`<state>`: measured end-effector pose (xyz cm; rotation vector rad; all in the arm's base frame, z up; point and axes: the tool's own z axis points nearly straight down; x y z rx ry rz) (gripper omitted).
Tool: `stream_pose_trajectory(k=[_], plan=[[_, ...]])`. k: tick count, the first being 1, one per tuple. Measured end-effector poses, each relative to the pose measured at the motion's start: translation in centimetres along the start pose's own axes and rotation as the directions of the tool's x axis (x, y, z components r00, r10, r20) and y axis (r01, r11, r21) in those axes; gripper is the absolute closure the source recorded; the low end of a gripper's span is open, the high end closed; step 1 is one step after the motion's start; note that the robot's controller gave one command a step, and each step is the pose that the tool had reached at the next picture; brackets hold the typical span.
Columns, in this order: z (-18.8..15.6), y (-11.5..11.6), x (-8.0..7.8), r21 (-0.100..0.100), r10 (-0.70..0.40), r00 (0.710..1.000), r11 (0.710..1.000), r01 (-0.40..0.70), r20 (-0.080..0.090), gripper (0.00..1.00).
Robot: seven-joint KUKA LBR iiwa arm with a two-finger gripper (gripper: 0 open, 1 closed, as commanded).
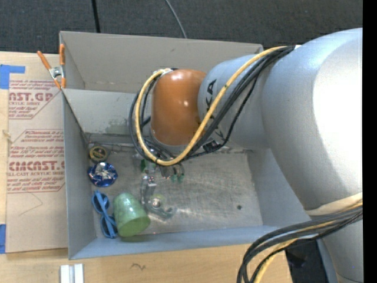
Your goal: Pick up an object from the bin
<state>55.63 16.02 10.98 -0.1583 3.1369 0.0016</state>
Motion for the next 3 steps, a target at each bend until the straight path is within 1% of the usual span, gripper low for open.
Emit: stream_pose_trajectory(k=[1, 2, 3], plan=[[3.3, 7.0, -1.8, -0.003, -0.046, 0.999, 0.999, 0.046, 0.002, 0.0], [3.2, 6.7, -1.8, -0.001, -0.041, 0.999, 0.999, 0.041, 0.002, 1.0], [-4.6, 9.0, 1.2, -0.002, -0.12, 0.993, 0.993, 0.12, 0.007, 1.0]])
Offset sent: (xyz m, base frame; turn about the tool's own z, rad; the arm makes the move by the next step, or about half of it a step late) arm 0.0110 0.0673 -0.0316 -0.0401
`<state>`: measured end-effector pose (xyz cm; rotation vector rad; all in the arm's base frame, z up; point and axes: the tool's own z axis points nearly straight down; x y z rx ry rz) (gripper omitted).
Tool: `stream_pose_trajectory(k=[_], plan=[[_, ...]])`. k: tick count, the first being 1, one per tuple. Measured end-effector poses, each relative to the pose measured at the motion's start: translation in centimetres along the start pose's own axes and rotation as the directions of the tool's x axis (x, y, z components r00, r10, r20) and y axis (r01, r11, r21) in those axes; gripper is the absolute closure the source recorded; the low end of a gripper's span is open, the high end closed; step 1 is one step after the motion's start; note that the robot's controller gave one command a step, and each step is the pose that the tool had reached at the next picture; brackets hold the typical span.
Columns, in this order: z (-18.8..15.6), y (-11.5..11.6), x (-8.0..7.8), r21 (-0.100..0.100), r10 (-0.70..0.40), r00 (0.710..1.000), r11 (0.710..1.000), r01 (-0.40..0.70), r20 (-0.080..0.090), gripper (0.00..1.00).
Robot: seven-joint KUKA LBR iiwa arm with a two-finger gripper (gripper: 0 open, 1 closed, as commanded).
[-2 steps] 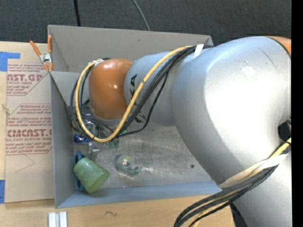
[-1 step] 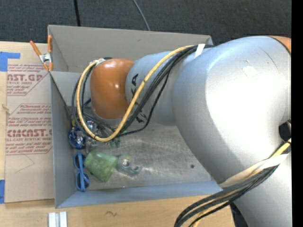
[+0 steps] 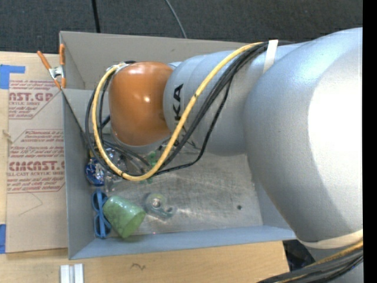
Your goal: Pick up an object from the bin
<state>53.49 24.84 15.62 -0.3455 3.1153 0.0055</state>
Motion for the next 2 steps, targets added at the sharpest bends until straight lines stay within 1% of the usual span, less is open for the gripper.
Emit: stream_pose_trajectory(k=[1, 2], plan=[[0.5, -0.1, 0.0, 0.001, 0.002, 1.0, 1.0, -0.002, -0.005, 0.0], [4.3, -0.1, 1.7, 0.0, -0.143, 0.99, 0.99, 0.143, -0.002, 0.0]])
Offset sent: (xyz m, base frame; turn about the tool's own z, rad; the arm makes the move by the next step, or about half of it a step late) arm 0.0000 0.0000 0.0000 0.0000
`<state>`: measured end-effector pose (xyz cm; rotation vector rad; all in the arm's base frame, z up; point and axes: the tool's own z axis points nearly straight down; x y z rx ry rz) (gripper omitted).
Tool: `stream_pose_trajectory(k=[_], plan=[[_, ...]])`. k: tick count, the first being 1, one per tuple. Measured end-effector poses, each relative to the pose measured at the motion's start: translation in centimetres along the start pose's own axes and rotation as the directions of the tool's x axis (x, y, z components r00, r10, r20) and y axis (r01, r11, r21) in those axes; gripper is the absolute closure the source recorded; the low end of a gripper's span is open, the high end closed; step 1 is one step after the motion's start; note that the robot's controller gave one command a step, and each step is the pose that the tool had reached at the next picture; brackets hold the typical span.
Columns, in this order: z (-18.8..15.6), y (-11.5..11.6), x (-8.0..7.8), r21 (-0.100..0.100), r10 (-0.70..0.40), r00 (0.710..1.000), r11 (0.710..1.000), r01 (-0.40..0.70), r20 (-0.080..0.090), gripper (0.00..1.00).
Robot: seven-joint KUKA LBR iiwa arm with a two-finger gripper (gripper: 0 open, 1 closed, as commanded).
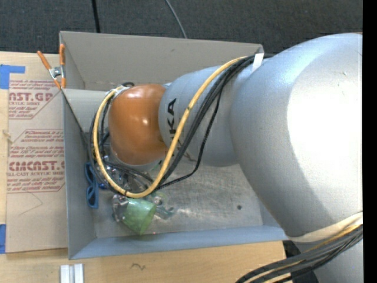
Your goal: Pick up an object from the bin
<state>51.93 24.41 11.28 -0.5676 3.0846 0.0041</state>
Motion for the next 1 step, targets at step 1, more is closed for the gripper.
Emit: stream_pose_trajectory(k=[1], plan=[[0.16, -6.54, -0.37, 0.003, -0.049, 0.999, 0.999, 0.049, -0.002, 0.0]])
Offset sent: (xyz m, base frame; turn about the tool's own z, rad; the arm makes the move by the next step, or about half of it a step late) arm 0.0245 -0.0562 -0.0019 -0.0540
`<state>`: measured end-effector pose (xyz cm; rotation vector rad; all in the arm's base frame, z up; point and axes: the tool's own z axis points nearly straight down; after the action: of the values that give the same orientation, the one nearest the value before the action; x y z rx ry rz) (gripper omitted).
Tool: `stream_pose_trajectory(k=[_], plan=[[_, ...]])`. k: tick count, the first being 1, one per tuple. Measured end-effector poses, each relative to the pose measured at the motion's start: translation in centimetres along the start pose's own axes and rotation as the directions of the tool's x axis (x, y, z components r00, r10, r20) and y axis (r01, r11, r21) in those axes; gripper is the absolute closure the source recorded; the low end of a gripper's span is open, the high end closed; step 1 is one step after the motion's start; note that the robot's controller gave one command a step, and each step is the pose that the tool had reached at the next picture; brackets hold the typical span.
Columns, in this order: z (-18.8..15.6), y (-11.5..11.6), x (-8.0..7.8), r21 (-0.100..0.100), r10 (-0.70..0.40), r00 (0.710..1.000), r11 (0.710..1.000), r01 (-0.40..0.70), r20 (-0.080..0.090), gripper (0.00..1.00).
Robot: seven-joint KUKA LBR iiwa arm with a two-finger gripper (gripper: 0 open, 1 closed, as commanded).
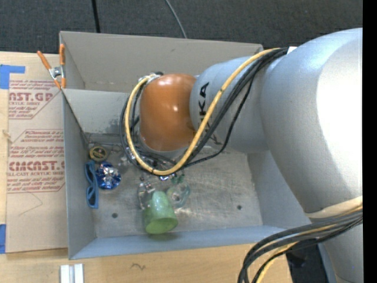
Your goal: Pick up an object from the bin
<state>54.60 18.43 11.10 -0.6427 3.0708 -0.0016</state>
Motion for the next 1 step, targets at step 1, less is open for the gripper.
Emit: stream_pose_trajectory(k=[1], plan=[[3.51, 1.94, -4.98, 0.0, 0.034, 0.999, 0.999, -0.034, 0.013, 0.0]])
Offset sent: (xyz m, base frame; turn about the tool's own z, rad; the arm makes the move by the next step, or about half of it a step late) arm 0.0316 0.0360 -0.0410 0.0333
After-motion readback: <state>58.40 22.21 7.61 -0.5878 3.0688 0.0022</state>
